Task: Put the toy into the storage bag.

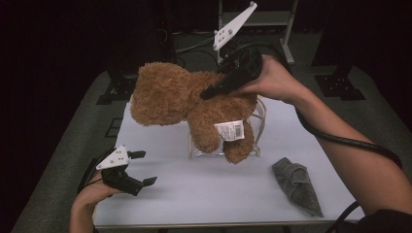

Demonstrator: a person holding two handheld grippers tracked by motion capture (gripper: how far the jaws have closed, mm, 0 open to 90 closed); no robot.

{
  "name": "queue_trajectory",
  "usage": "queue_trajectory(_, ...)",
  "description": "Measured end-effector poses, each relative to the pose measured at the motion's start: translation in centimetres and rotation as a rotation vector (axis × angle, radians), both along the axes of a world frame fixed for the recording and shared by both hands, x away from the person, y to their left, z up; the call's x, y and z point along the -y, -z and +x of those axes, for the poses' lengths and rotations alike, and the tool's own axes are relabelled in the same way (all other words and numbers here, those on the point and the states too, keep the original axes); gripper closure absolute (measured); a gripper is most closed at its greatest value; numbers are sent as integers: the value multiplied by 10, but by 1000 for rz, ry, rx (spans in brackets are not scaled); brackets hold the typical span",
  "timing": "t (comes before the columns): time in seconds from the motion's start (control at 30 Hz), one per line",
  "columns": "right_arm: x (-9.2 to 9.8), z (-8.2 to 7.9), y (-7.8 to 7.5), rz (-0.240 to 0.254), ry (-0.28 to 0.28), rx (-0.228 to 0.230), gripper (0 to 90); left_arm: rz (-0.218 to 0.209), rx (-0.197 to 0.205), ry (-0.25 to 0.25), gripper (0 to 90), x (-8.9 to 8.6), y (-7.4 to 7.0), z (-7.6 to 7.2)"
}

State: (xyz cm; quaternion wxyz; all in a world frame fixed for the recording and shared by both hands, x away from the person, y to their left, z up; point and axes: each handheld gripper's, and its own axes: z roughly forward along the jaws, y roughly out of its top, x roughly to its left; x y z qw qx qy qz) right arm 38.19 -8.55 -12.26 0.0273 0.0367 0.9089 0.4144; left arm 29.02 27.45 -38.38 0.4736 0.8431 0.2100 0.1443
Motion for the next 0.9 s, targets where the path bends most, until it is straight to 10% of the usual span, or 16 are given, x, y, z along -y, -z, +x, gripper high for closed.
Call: queue_trajectory(0.9, -9, 68, -32, -16, 75, 25, 626, 18, -14, -28, 31, -3, 7, 2)
